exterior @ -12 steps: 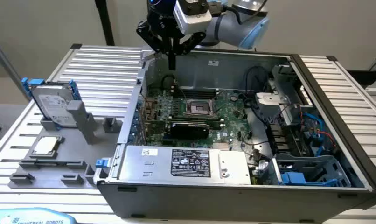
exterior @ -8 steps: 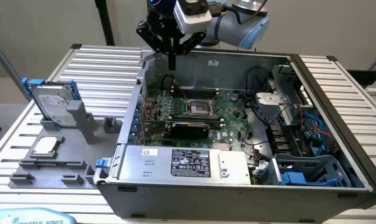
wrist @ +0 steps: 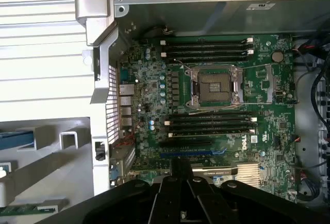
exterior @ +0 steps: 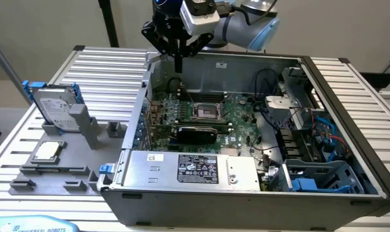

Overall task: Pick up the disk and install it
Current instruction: 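Reach for the disk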

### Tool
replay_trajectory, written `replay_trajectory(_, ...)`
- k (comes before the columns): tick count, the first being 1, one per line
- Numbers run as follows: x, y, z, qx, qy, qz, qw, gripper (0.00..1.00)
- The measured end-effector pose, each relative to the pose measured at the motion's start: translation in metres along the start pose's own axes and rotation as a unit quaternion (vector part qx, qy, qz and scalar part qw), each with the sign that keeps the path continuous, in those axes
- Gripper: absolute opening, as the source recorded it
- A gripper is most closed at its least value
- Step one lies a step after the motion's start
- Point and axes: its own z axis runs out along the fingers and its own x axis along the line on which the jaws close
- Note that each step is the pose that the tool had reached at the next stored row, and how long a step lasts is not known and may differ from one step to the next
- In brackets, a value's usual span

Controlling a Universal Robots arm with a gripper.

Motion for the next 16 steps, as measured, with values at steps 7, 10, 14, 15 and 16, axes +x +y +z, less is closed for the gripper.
replay_trajectory(7, 0.011, -0.0001, -0.0002, 0.0000, 0.0000, 0.000, 1.0000, 0.11)
replay_trajectory(10, 0.025, 0.0007, -0.0004, 0.0000, 0.0000, 0.000, 1.0000, 0.11)
replay_trajectory(14, 0.043, 0.0018, -0.0008, 0.0000, 0.0000, 0.000, 1.0000, 0.11)
replay_trajectory(15, 0.048, 0.0020, -0.0008, 0.0000, 0.0000, 0.000, 1.0000, 0.11)
replay_trajectory(16, 0.052, 0.0023, -0.0009, 0.0000, 0.0000, 0.000, 1.0000, 0.11)
